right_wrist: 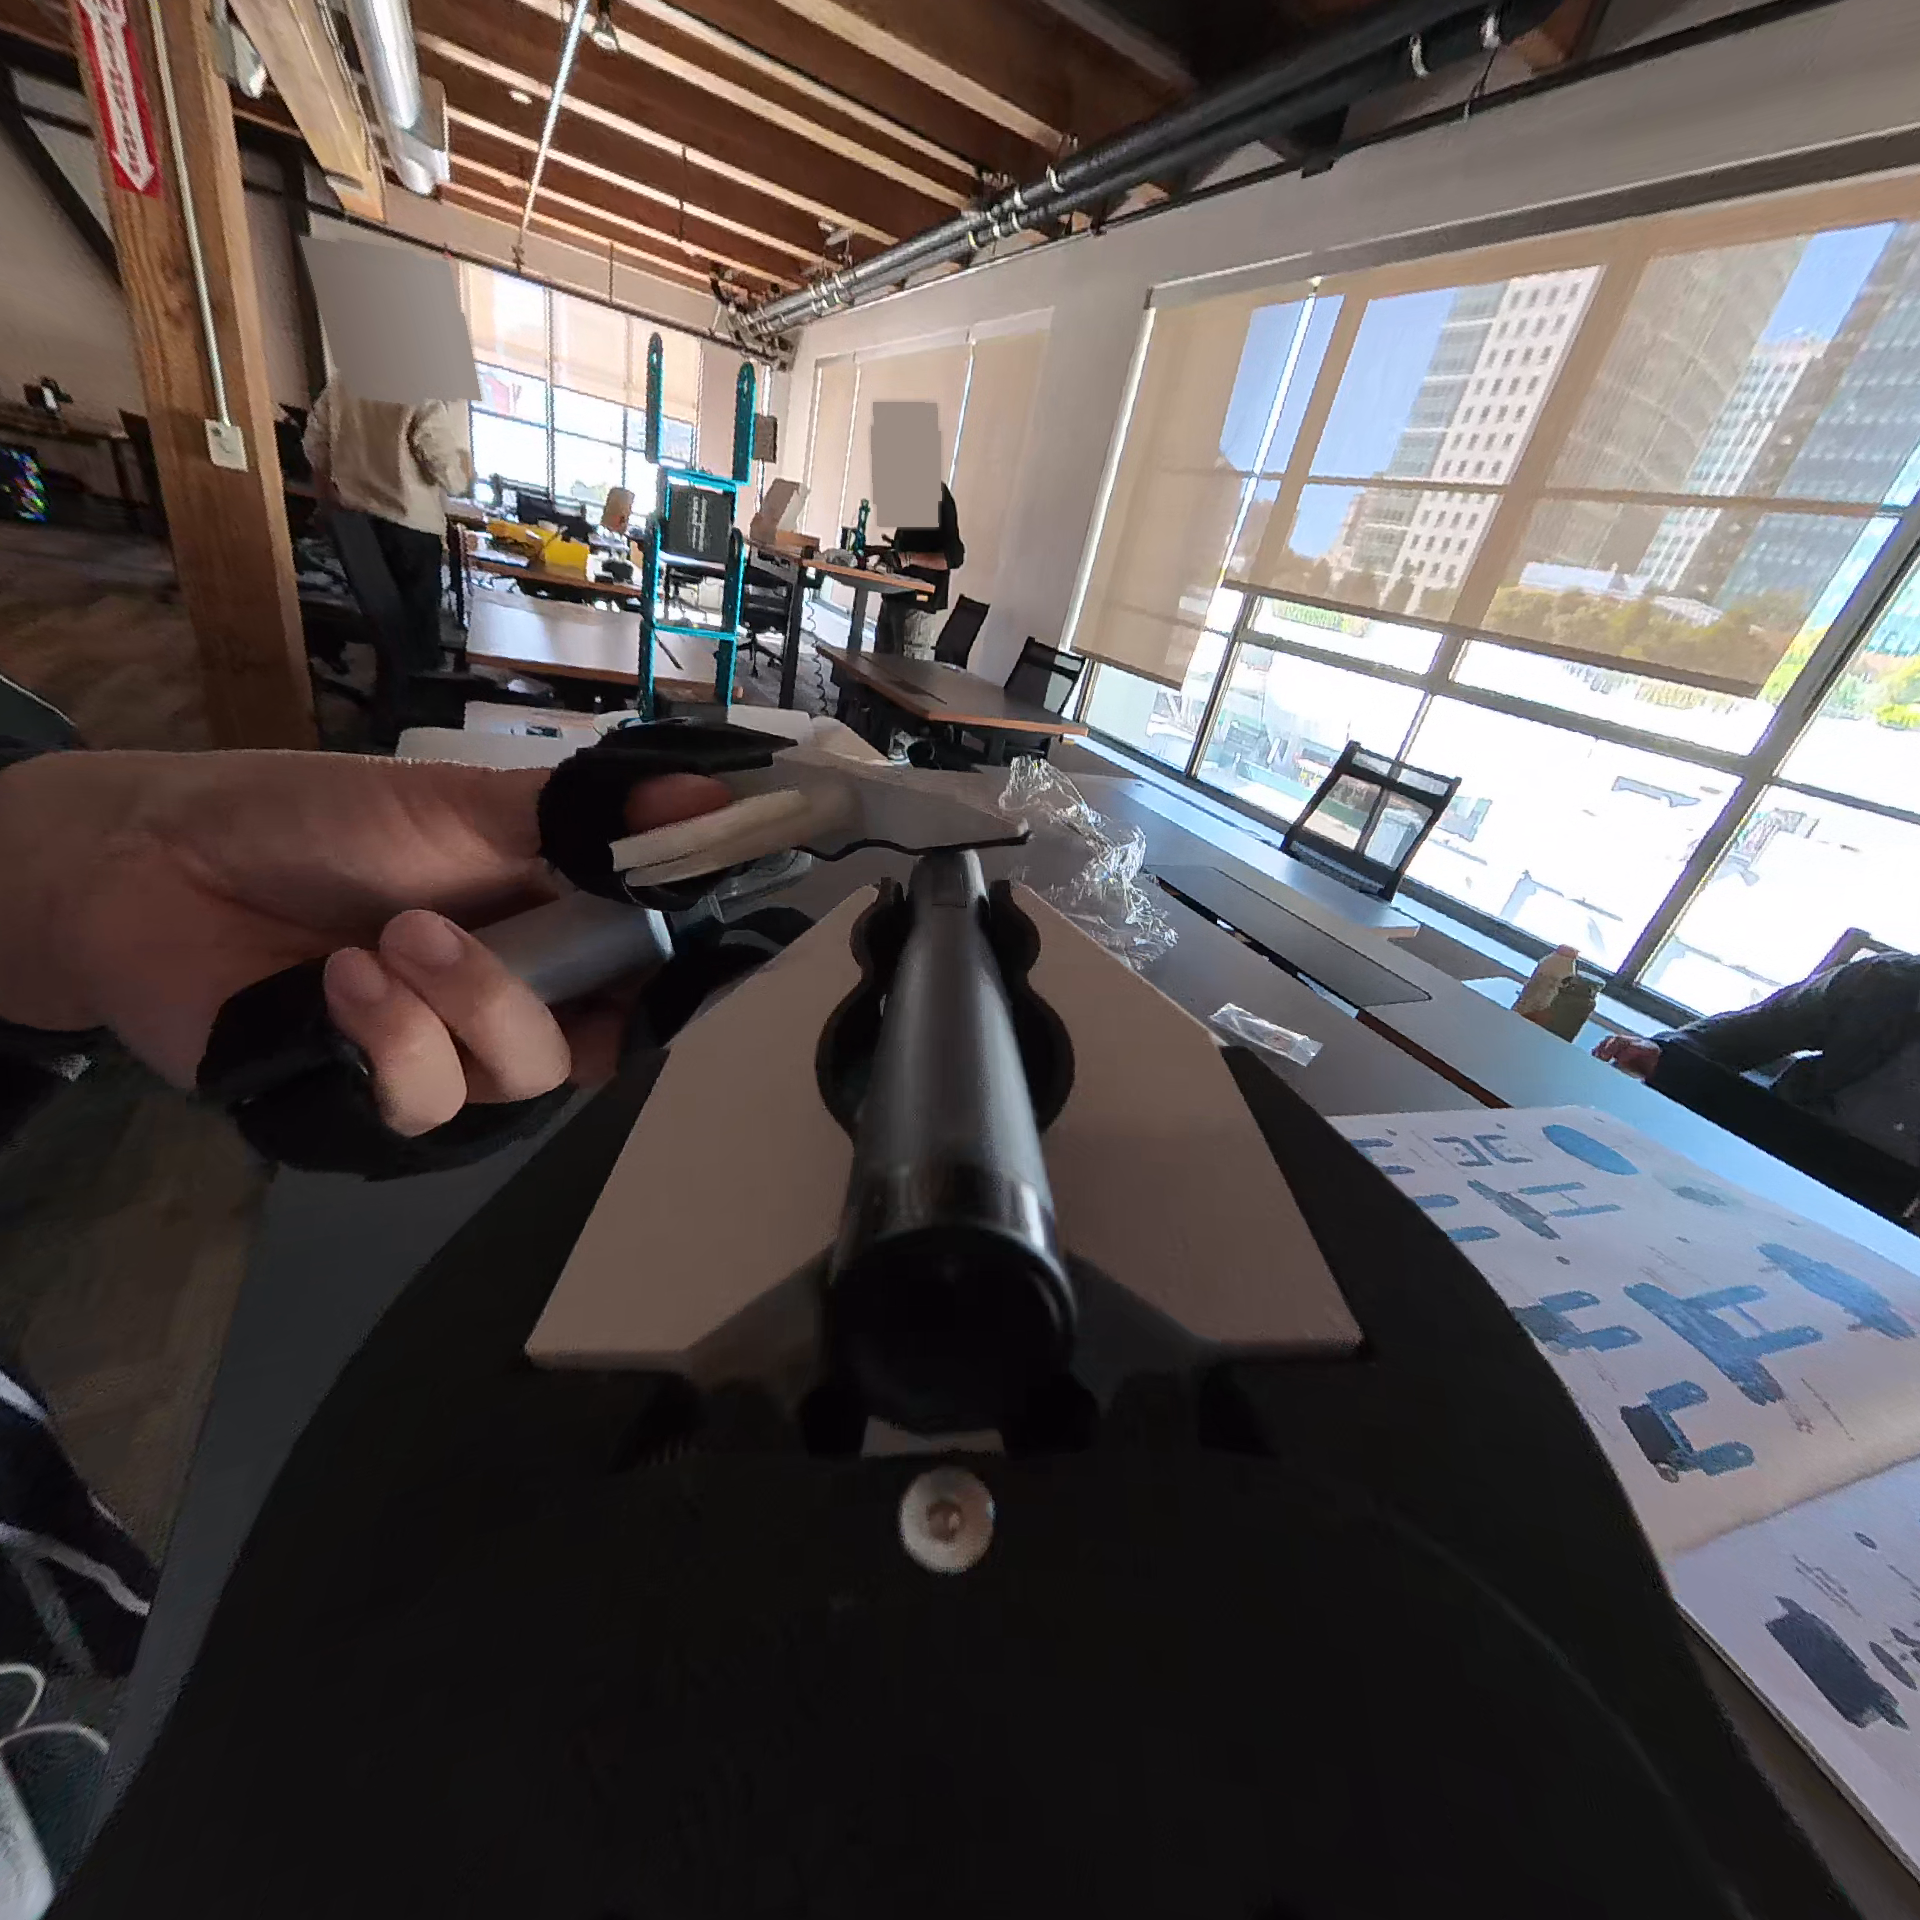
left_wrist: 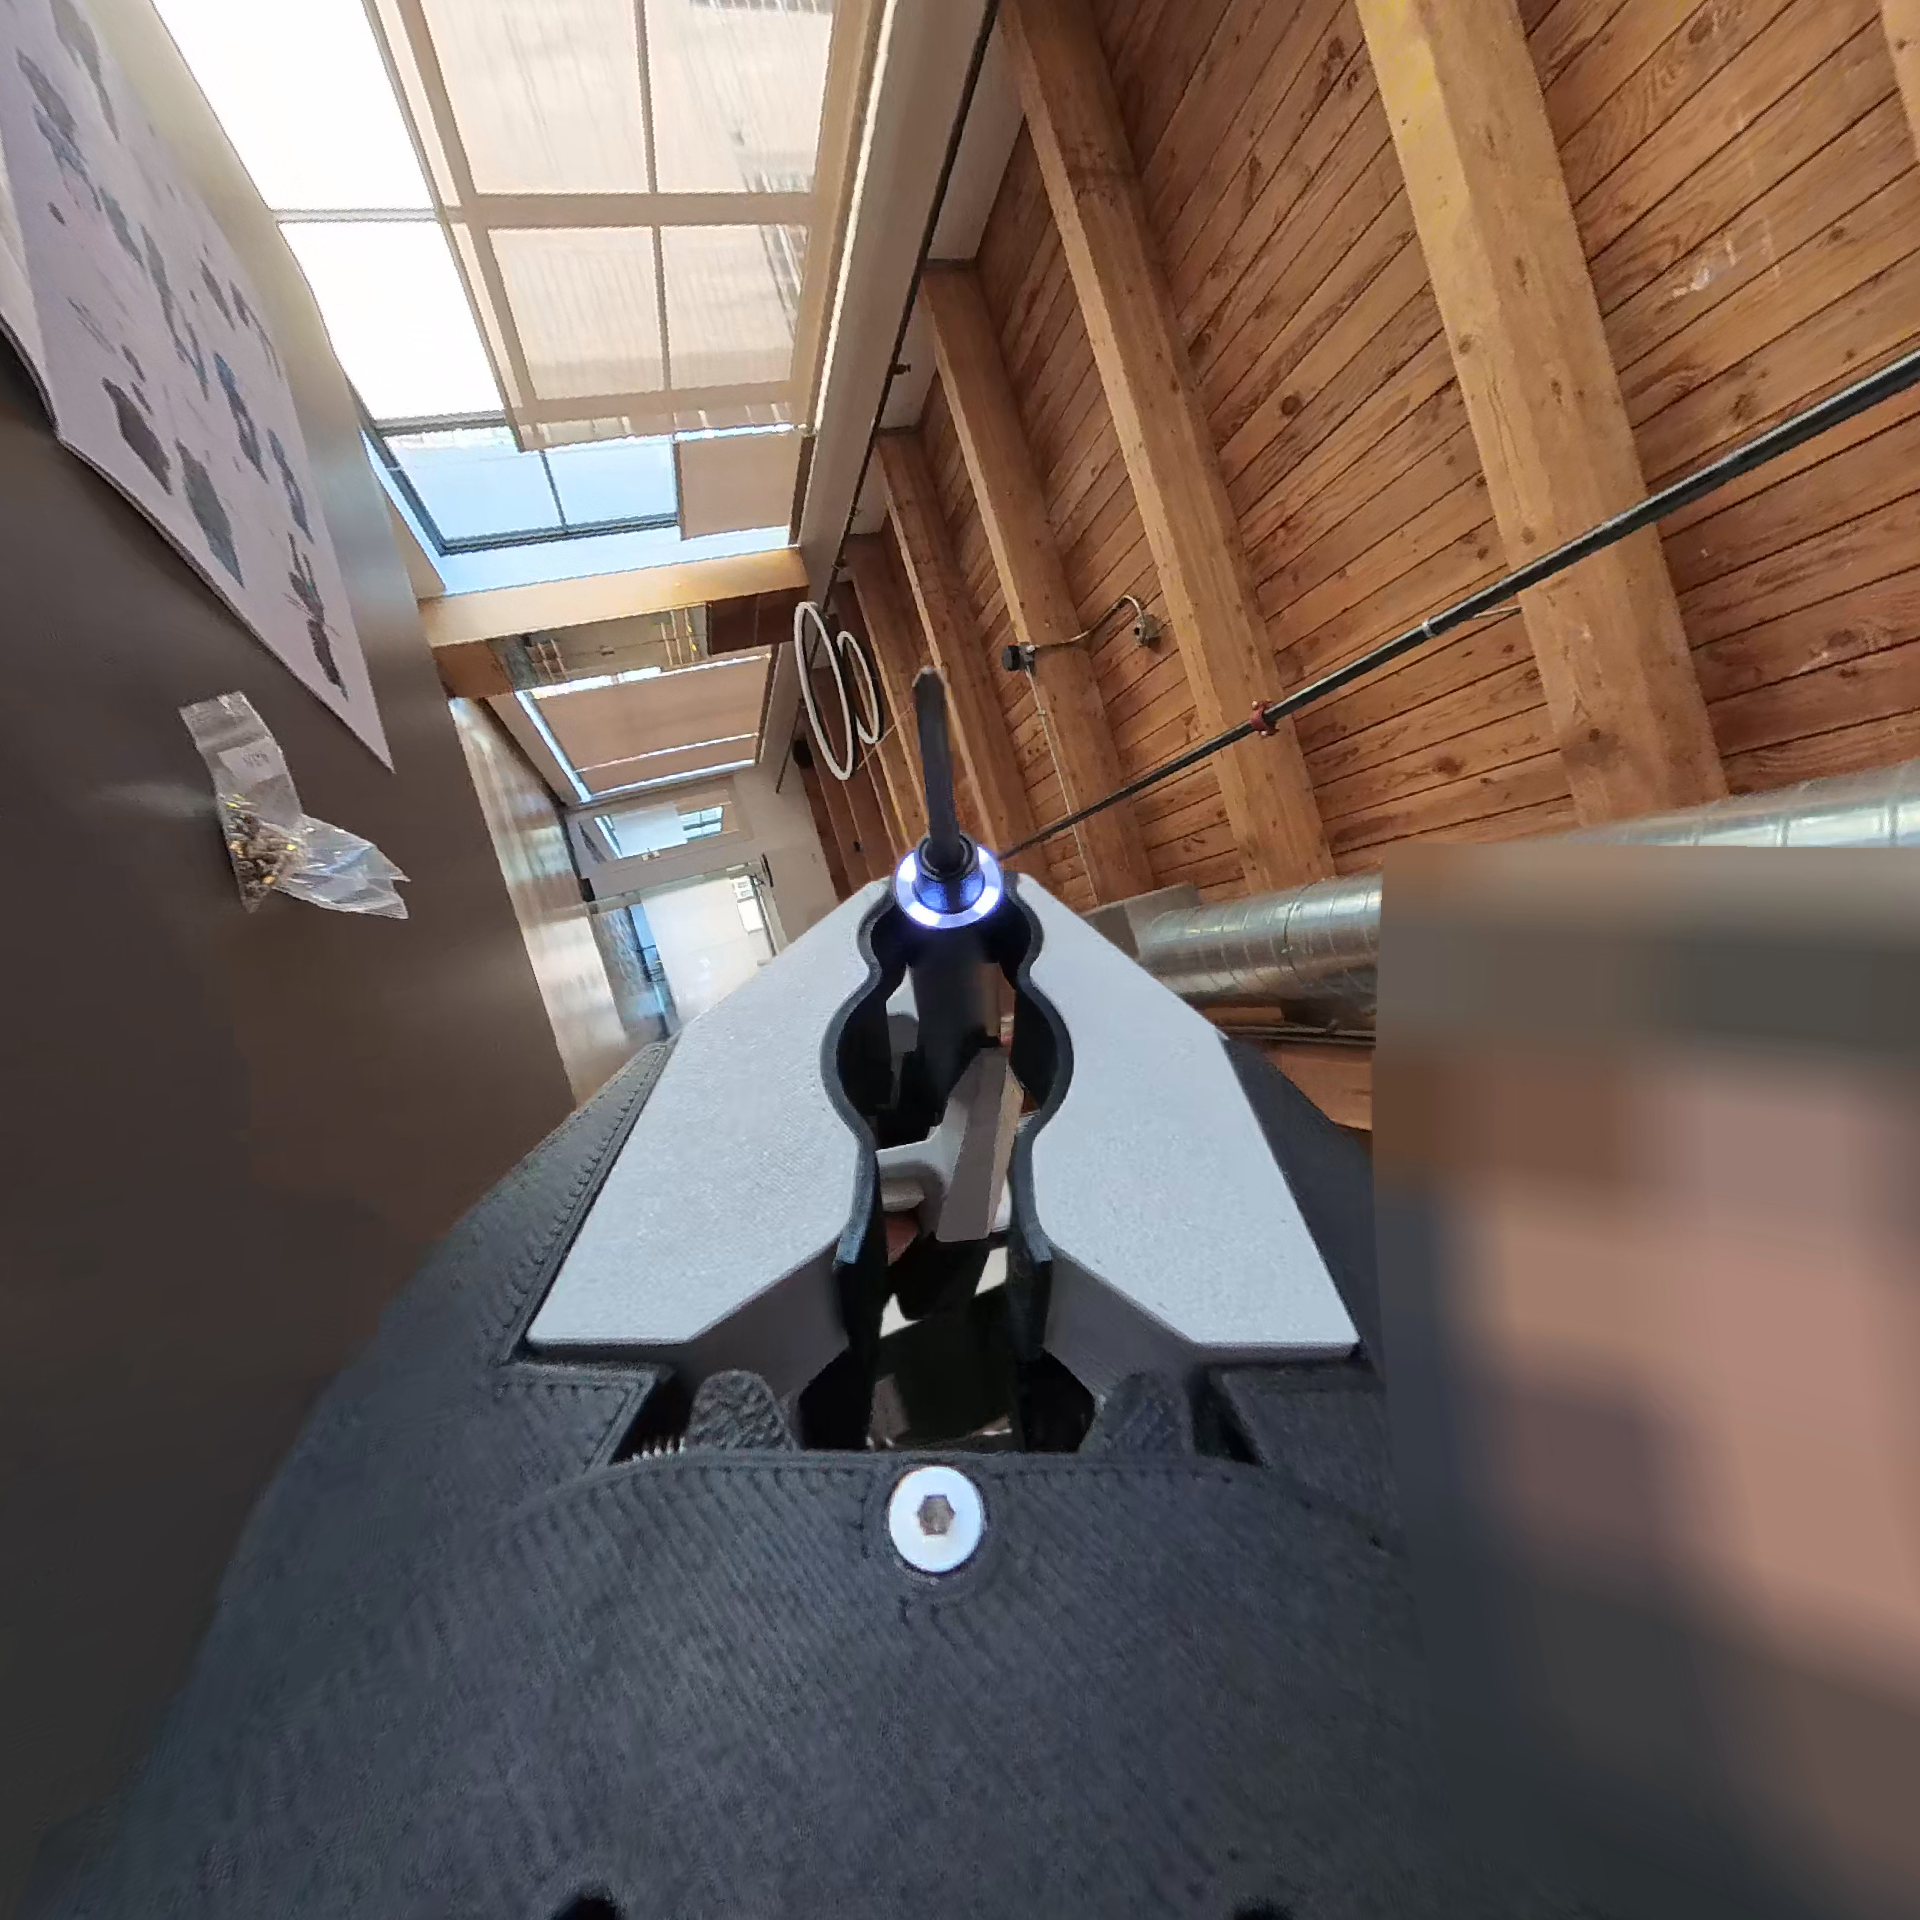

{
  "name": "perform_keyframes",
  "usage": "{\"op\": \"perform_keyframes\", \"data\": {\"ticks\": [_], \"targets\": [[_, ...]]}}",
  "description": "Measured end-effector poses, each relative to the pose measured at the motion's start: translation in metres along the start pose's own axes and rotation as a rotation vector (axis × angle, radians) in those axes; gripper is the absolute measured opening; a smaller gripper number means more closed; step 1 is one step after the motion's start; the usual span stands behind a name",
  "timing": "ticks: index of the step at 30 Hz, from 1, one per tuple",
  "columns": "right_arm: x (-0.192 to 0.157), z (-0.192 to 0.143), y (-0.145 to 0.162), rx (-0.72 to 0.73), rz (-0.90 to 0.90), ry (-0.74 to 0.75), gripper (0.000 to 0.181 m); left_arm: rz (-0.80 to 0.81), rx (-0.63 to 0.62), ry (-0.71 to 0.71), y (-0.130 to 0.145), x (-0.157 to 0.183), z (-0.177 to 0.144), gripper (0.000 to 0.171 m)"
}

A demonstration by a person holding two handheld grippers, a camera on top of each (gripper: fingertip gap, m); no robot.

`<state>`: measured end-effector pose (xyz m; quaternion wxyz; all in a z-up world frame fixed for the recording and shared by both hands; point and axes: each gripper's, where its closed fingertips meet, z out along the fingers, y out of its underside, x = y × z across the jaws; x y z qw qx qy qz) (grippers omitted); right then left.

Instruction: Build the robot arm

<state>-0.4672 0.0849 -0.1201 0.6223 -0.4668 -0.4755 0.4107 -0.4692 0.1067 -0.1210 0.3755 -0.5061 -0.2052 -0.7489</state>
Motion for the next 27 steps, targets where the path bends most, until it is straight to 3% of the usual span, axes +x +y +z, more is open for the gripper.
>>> {"op": "perform_keyframes", "data": {"ticks": [19, 24, 25, 27], "targets": [[-0.01, 0.011, 0.008, -0.066, -0.033, -0.001, 0.018, 0.006, -0.009, -0.022, -0.006, 0.001, -0.014, 0.017], [-0.011, 0.014, 0.008, -0.079, -0.047, 0.034, 0.018, 0.009, -0.071, -0.011, -0.007, 0.001, -0.017, 0.017], [-0.01, 0.014, 0.006, -0.084, -0.049, 0.053, 0.018, 0.033, -0.102, -0.006, -0.006, 0.002, -0.016, 0.019], [-0.002, 0.009, -0.002, -0.12, -0.112, 0.125, 0.017, 0.111, -0.158, -0.031, -0.009, 0.001, -0.019, 0.046]]}}
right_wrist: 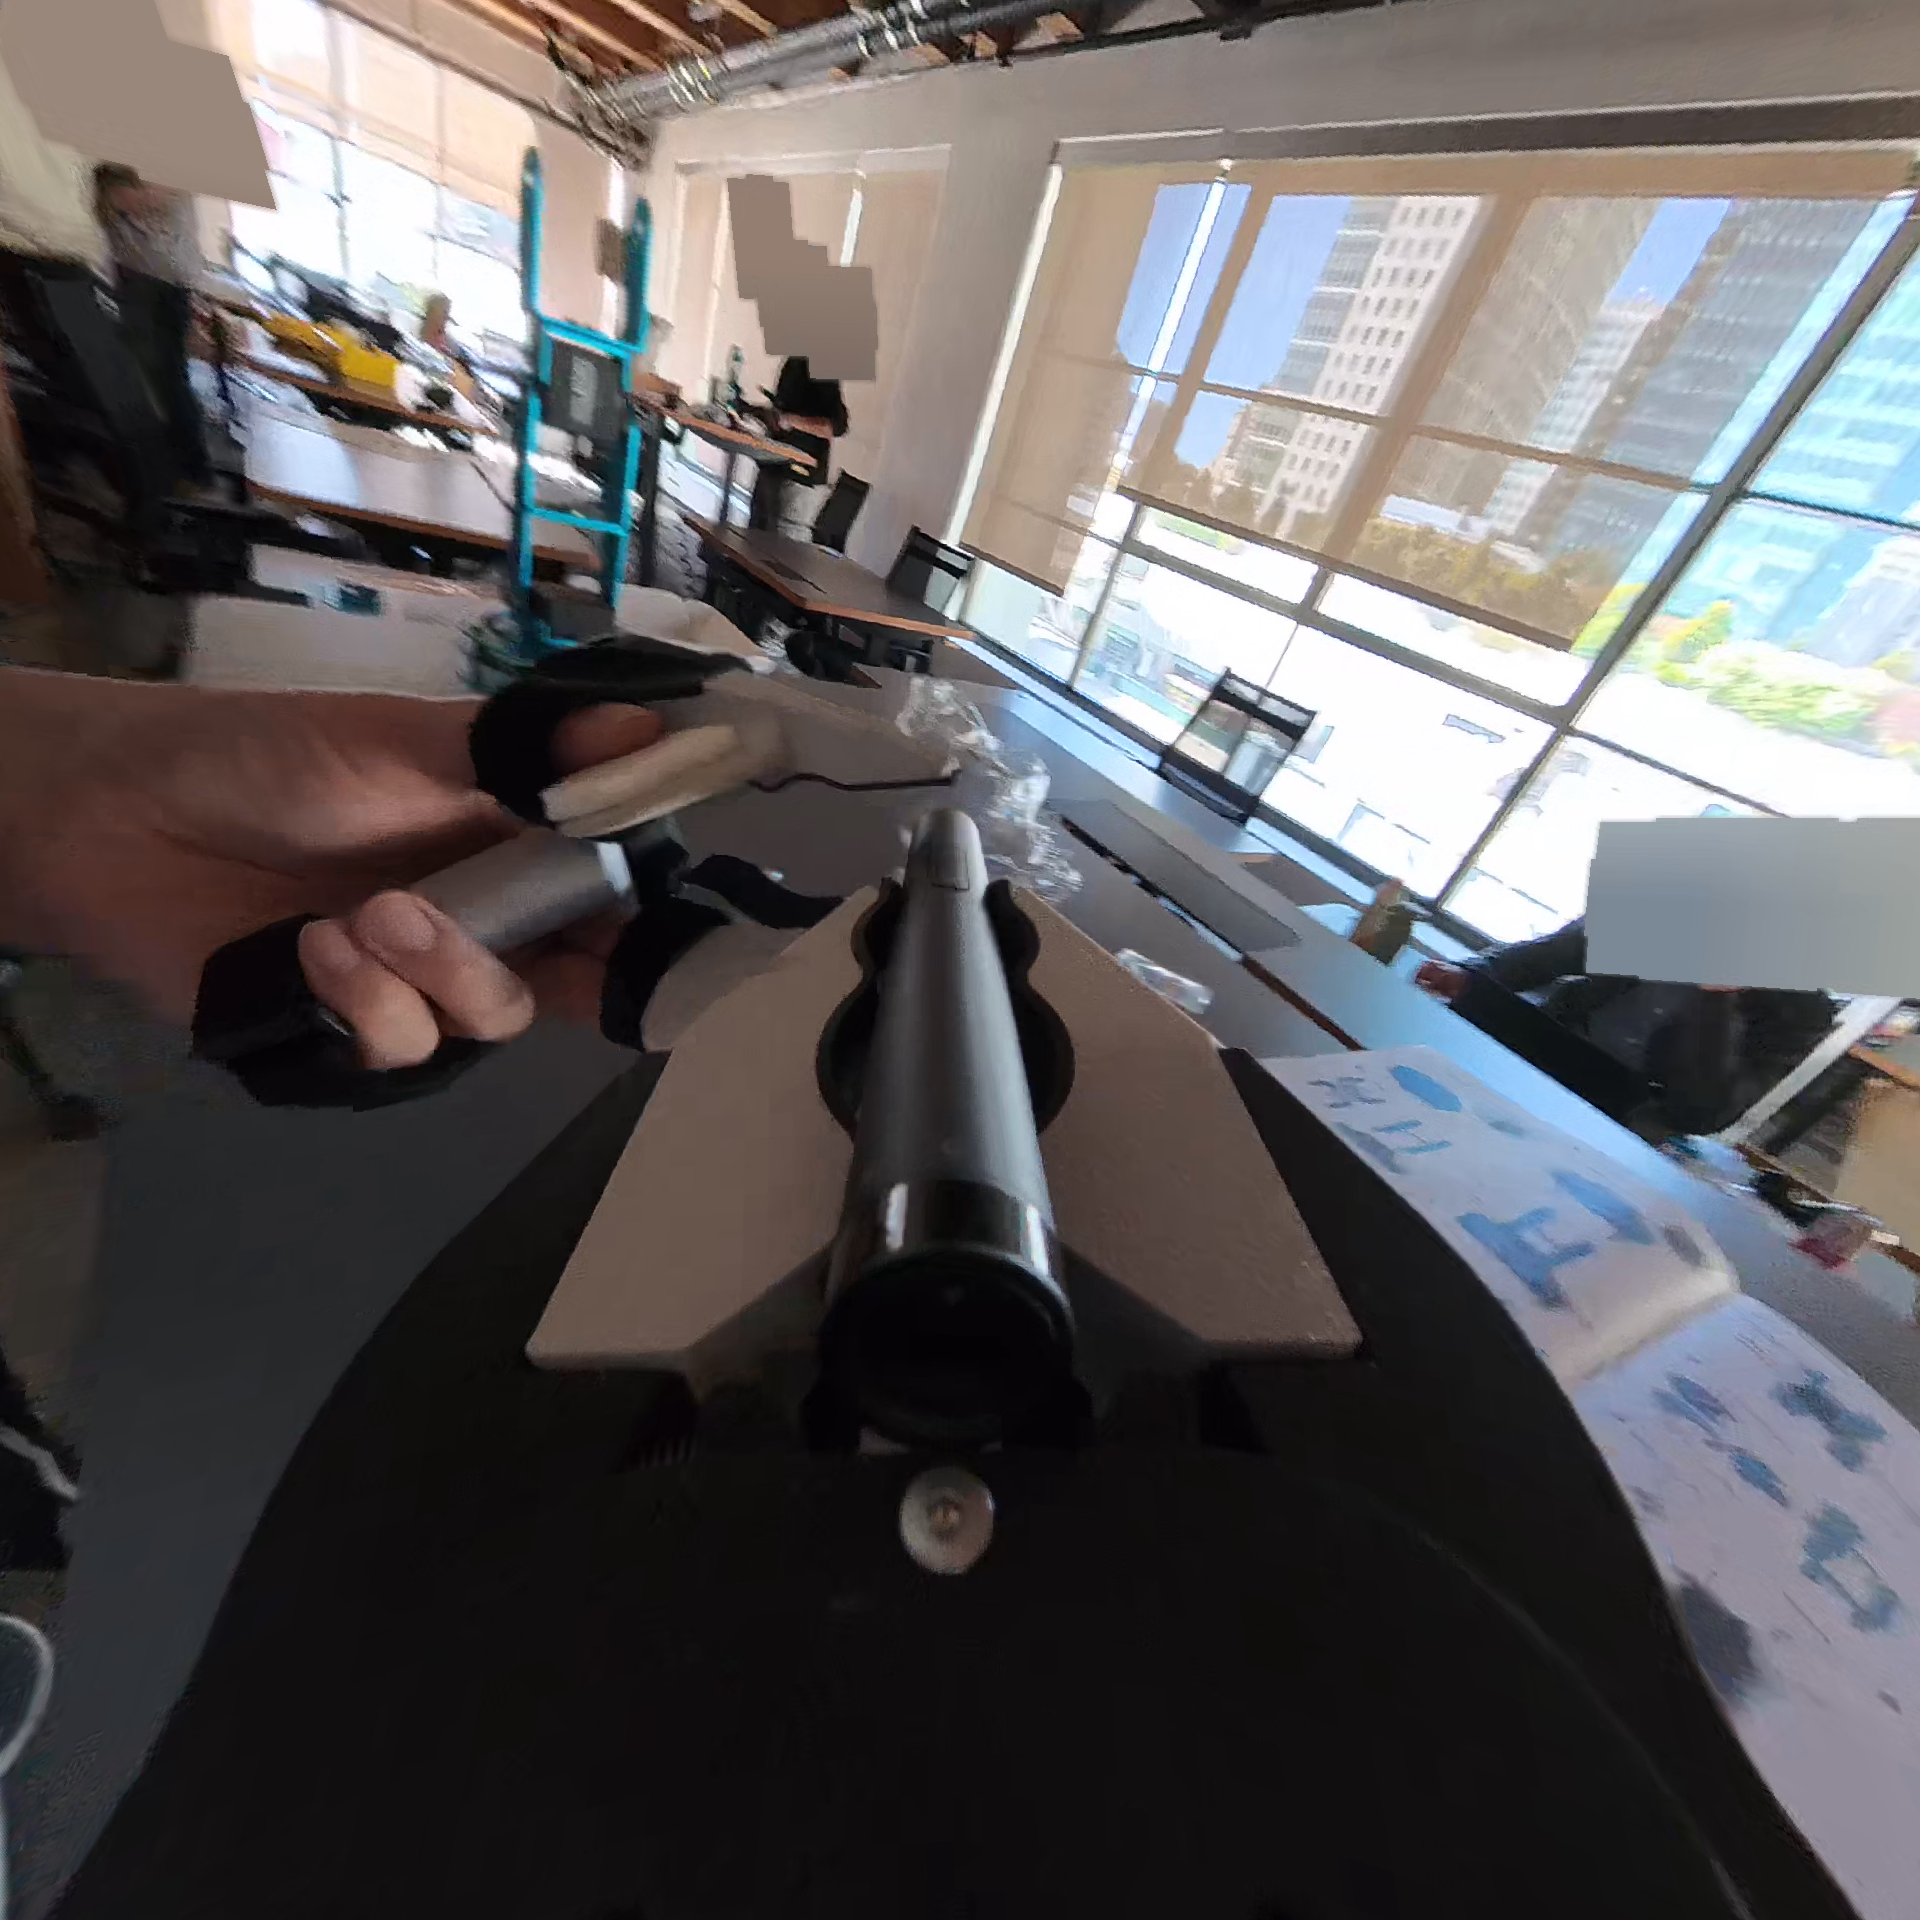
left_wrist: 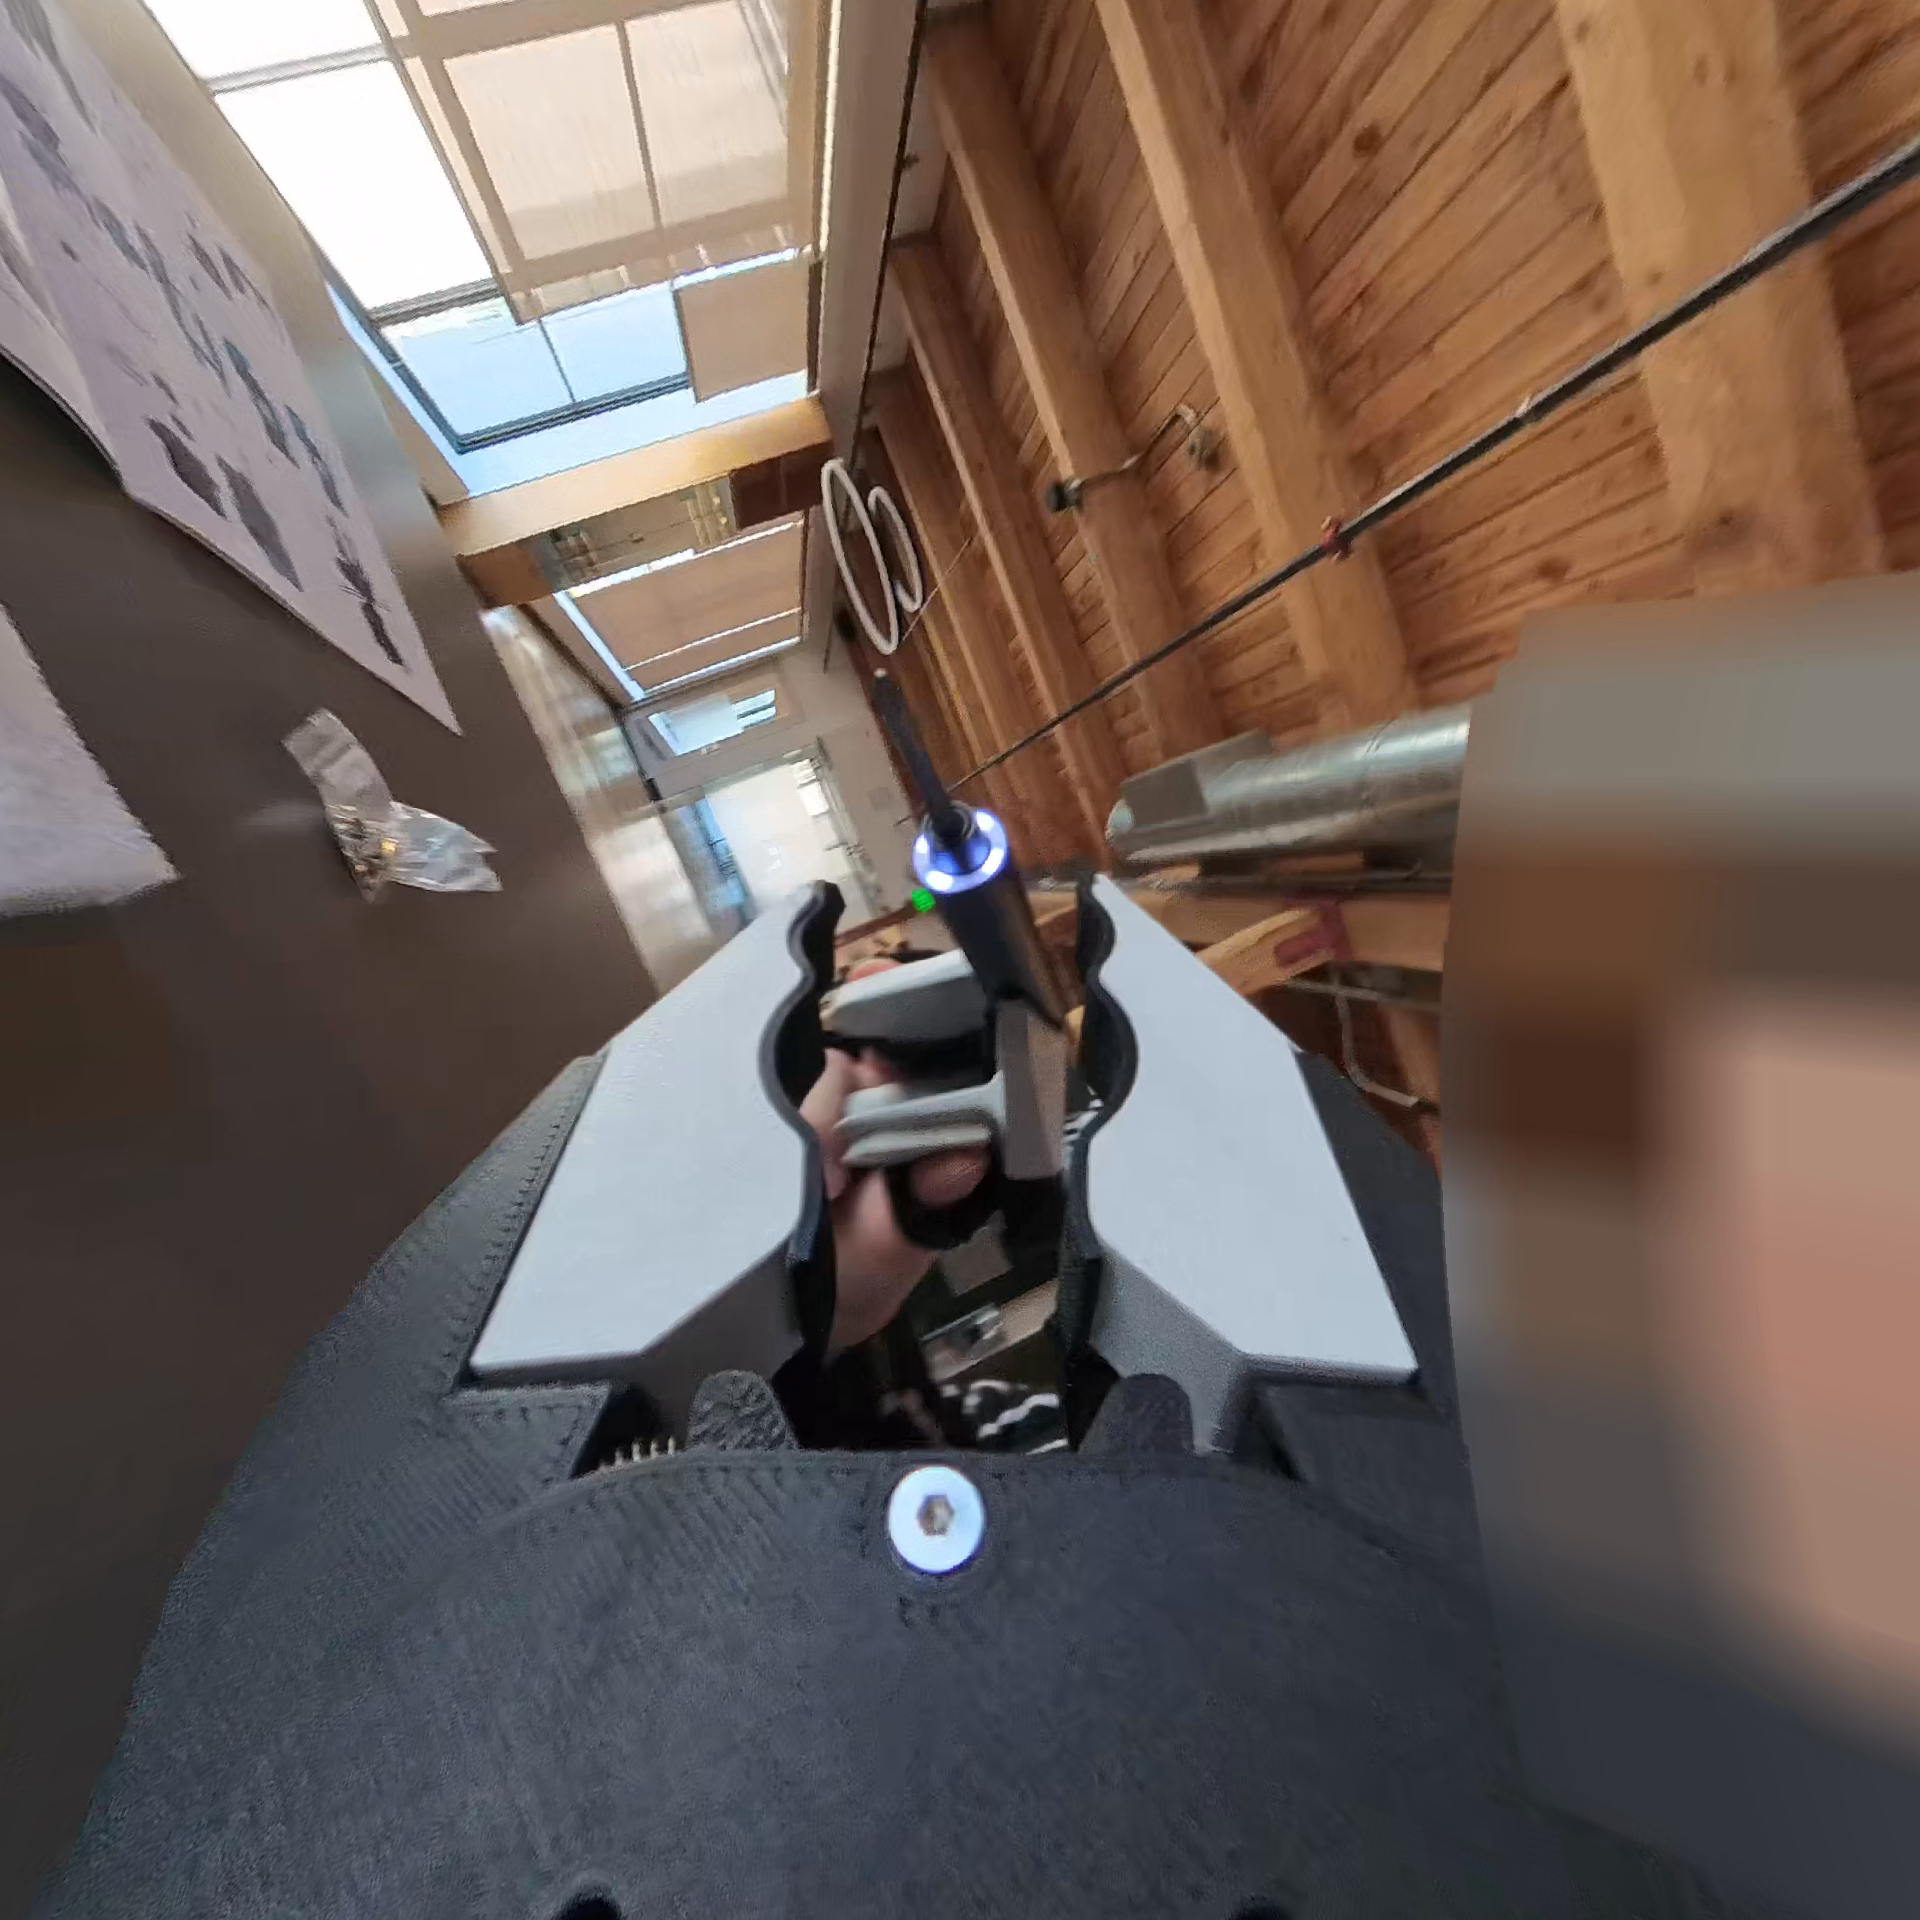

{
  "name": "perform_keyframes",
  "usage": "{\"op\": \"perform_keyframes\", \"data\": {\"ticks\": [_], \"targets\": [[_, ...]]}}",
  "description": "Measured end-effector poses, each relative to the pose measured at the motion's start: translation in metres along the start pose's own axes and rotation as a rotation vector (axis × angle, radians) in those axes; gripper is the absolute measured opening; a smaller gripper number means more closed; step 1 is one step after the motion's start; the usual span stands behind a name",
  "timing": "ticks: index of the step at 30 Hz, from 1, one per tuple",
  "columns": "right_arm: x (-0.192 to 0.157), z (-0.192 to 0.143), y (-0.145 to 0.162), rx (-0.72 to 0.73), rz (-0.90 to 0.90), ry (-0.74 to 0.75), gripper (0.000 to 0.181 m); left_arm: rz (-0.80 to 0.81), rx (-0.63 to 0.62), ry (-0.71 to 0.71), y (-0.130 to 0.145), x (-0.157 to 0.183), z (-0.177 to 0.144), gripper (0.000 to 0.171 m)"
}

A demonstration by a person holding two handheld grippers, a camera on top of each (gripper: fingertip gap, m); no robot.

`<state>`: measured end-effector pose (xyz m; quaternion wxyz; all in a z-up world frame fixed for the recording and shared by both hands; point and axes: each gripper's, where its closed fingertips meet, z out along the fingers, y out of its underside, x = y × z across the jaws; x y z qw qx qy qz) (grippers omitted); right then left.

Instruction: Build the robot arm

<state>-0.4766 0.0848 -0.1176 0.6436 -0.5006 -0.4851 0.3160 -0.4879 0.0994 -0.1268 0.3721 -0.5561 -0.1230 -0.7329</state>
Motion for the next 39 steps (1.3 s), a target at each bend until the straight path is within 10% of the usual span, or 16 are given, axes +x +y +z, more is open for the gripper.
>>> {"op": "perform_keyframes", "data": {"ticks": [15, 39], "targets": [[-0.002, 0.031, 0.1, -0.79, -0.371, 0.202, 0.018, 0.574, -0.297, -0.347, -0.048, -0.045, -0.085, 0.039], [-0.004, 0.043, 0.118, -0.907, -0.347, 0.242, 0.018, 0.574, -0.448, -0.317, -0.047, -0.056, -0.091, 0.034]]}}
